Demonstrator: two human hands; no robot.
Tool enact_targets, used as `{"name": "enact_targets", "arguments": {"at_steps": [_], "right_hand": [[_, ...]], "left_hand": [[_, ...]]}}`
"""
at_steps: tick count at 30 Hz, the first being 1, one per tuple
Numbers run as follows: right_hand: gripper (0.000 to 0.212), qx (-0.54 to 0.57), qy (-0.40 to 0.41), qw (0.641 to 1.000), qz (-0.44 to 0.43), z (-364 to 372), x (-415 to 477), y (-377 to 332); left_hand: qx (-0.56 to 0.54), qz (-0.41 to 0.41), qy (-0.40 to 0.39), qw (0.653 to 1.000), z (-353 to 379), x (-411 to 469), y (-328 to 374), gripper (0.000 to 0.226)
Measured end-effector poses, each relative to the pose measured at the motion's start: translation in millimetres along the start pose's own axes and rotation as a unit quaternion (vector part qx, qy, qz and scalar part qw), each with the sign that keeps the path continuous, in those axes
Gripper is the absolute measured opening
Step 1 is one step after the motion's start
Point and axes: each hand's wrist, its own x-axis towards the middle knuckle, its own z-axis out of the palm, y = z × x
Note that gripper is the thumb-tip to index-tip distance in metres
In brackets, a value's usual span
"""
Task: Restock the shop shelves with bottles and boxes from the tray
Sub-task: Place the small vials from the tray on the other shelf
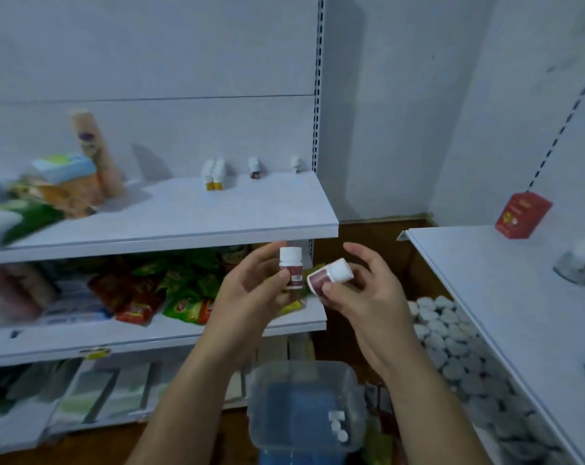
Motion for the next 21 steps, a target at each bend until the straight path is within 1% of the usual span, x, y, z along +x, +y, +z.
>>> {"name": "enact_targets", "arguments": {"at_steps": [4,6,9,13,16,18,21], "right_hand": [[0.061,0.053,-0.028,0.998,0.009,15,-3,-7],[0.054,0.078,-0.032,0.996,0.015,23,1,-6],[0.042,0.082,-0.032,0.996,0.027,34,14,0],[0.041,0.077,-0.025,0.996,0.036,53,52,10],[0.044,0.031,-0.015,0.999,0.017,74,91,21],[0.044,-0.017,-0.008,1.0,0.004,91,120,28],[0.043,-0.061,0.014,0.998,-0.017,119,167,36]], "left_hand": [[-0.002,0.029,0.007,1.0,0,-13,19,0.044],[-0.006,0.031,0.008,0.999,-7,-12,24,0.046],[-0.004,0.034,0.018,0.999,-21,3,30,0.045],[-0.006,0.032,0.032,0.999,-47,39,29,0.041],[0.015,0.031,0.047,0.998,-75,75,23,0.038],[0.04,0.035,0.047,0.997,-95,106,23,0.037],[0.072,0.042,0.039,0.996,-124,159,26,0.039]]}}
